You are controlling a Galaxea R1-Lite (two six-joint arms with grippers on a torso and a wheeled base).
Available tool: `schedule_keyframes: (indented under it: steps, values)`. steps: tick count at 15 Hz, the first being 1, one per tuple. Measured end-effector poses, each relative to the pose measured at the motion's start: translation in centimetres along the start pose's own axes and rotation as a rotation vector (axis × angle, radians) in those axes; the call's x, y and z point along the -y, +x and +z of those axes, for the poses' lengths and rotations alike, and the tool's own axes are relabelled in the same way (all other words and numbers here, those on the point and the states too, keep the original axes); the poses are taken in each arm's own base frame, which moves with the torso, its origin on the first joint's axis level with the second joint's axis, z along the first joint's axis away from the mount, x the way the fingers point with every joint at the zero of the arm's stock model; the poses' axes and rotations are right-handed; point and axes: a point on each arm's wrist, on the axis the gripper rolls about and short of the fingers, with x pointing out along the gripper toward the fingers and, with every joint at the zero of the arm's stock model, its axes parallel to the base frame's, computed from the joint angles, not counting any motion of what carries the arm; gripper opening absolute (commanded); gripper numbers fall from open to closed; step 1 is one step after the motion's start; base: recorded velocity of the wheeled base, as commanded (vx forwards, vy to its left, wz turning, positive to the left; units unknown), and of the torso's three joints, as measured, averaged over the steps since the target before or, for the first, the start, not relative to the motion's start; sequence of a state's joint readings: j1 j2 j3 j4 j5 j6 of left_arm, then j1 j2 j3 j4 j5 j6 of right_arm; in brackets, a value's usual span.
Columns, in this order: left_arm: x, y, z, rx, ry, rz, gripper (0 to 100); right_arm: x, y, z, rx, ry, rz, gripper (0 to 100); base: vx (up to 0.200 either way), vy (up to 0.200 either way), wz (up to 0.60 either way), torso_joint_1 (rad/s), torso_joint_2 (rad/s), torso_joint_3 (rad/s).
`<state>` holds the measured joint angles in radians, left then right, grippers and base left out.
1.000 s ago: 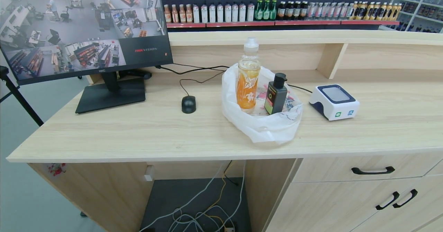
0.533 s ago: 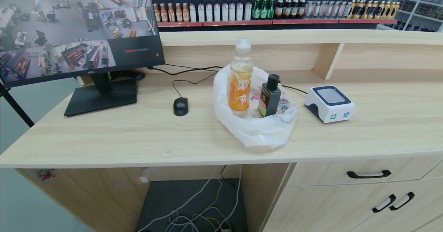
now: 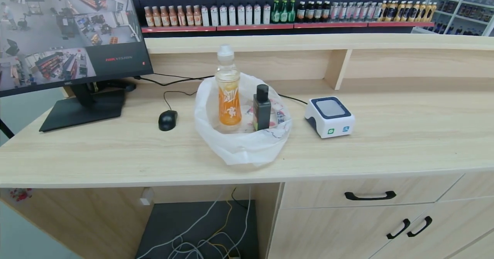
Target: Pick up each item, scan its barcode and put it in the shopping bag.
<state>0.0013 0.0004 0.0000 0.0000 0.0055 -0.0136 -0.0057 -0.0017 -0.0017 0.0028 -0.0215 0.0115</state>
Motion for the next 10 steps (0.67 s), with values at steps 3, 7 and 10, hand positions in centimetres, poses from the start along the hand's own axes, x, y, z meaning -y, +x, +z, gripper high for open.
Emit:
schedule_keyframes:
  steps: [3, 7, 10]
  values:
    - [0.00, 0.00, 0.00, 0.000, 0.000, 0.000, 100, 0.00, 0.00, 0.00, 0.000, -0.005, 0.000, 100, 0.000, -0.200, 0.00, 0.002, 0.00, 0.005]
    - [0.00, 0.00, 0.00, 0.000, -0.003, 0.000, 100, 0.00, 0.00, 0.00, -0.001, 0.000, 0.000, 100, 0.000, -0.200, 0.00, 0.000, 0.00, 0.005]
    - [0.00, 0.00, -0.01, -0.001, 0.002, 0.000, 100, 0.00, 0.00, 0.00, -0.001, 0.000, 0.000, 100, 0.000, -0.200, 0.00, 0.001, 0.00, 0.001]
